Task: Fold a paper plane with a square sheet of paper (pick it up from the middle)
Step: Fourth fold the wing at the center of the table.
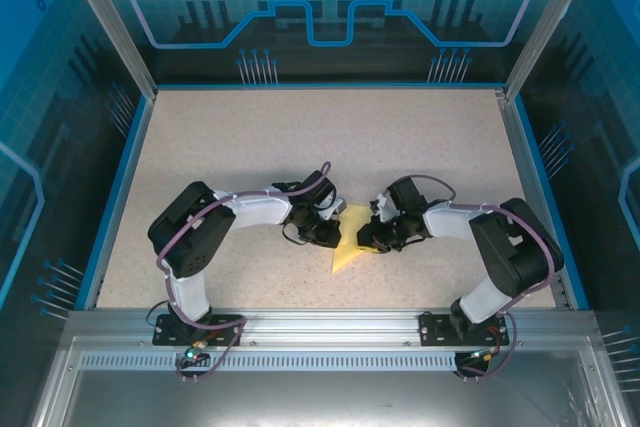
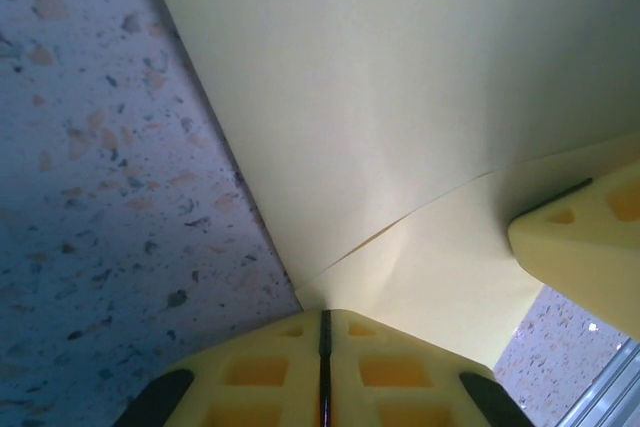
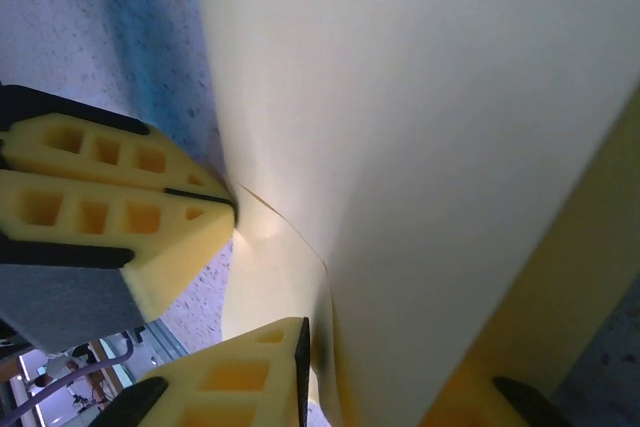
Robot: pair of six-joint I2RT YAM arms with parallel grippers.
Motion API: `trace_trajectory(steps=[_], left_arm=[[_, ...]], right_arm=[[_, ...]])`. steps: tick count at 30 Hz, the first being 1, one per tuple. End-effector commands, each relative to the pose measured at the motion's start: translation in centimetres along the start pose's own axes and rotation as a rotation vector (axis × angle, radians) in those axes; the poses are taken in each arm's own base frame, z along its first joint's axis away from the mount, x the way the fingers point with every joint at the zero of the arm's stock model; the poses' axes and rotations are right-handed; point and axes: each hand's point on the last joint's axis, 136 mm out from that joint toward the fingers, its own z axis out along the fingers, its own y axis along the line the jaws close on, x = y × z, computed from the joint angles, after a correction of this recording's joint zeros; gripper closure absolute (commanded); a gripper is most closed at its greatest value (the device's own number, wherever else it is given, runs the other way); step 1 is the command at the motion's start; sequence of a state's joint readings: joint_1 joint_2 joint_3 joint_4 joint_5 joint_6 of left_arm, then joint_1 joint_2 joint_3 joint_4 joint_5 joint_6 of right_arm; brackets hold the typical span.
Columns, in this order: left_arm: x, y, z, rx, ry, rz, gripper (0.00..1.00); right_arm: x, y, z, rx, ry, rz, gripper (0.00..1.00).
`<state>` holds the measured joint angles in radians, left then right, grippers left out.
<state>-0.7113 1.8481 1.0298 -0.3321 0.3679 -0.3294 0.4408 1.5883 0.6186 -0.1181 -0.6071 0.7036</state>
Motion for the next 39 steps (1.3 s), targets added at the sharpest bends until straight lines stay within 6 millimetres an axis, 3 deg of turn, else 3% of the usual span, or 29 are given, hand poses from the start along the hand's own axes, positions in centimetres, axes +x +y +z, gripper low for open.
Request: trace_trajectory(steps=[1, 18, 39], left_arm=[[0.0, 0.5, 1.0, -0.002, 0.02, 0.019, 0.91], [0.0, 0.7, 1.4, -0.01, 0.03, 0.024, 0.92], [0.1, 0.9, 1.6, -0.009, 0.032, 0.023, 0.93]], right_arm=[[0.6, 1.1, -0.3, -0.031, 0.006, -0.015, 0.8], [0.8, 3.9, -1.0, -0.105, 0.026, -0.066, 0.75], [-0.3, 5.2, 0.3, -0.138, 0.036, -0.08, 0.76]])
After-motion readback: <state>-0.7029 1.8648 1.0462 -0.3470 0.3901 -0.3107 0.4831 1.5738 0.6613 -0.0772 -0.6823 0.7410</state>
